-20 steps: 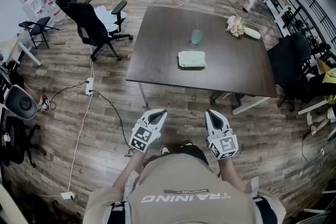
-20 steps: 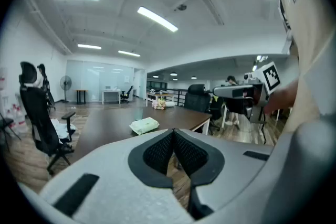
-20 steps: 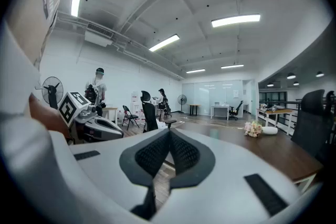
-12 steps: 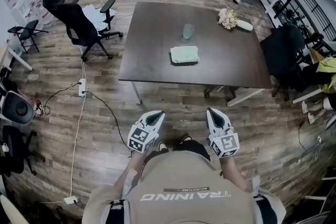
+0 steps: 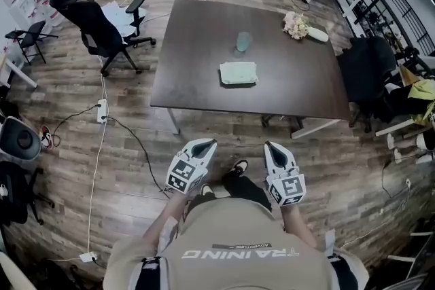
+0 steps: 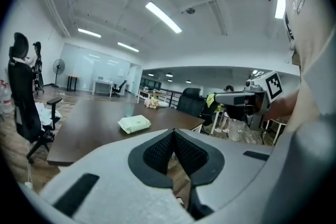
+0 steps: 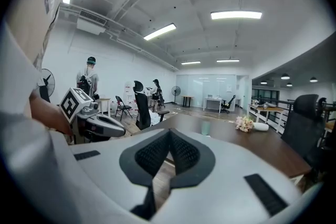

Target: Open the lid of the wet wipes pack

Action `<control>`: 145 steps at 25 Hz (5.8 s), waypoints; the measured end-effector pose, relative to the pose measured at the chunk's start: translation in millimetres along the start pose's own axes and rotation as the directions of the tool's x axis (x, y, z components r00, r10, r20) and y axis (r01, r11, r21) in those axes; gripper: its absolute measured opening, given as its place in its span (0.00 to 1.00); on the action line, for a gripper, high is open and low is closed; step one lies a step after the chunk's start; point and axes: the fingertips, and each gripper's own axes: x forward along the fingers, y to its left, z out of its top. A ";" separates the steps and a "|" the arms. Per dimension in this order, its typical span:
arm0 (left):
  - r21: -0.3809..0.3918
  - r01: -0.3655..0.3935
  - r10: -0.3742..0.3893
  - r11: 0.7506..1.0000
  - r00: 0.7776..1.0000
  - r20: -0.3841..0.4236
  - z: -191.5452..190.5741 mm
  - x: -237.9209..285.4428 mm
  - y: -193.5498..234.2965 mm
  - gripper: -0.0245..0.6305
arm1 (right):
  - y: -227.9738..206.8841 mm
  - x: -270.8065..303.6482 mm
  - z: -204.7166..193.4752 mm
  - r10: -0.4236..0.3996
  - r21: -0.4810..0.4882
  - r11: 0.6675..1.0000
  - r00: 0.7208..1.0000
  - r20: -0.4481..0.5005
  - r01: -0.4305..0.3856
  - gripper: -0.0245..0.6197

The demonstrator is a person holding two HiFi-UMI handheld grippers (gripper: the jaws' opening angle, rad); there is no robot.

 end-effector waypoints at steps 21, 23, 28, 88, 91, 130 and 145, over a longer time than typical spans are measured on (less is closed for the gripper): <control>0.041 -0.032 0.036 0.999 0.995 -0.095 65.4 110.8 84.3 0.05 | -127.4 143.2 1.3 -0.015 0.047 0.999 0.997 0.079 0.011 0.06; 0.055 -0.038 0.042 0.998 0.995 -0.091 83.4 124.5 95.9 0.05 | -142.7 158.8 2.2 -0.004 0.079 0.997 0.997 0.082 -0.003 0.06; 0.045 -0.067 0.071 0.997 0.993 -0.090 96.9 151.9 119.2 0.05 | -171.8 197.9 7.9 0.028 0.131 0.990 0.992 0.125 -0.045 0.06; -0.012 0.147 -0.147 0.989 0.982 -0.119 97.6 279.4 267.8 0.05 | -152.2 378.8 -33.6 0.185 -0.253 0.907 0.857 -0.481 -0.337 0.06; -0.032 0.156 -0.159 0.987 0.977 -0.143 87.5 282.4 266.1 0.05 | -151.8 376.6 -39.7 0.179 -0.265 0.899 0.845 -0.504 -0.349 0.06; -0.169 0.124 -0.181 0.978 0.906 -0.381 -42.7 338.3 256.4 0.05 | -158.7 362.0 -135.5 0.272 -0.239 0.768 0.640 -0.718 -0.594 0.06; -0.077 0.169 -0.186 0.983 0.882 -0.432 -44.7 340.6 253.5 0.05 | -153.5 373.4 -145.4 0.167 -0.400 0.610 0.605 -0.779 -0.684 0.22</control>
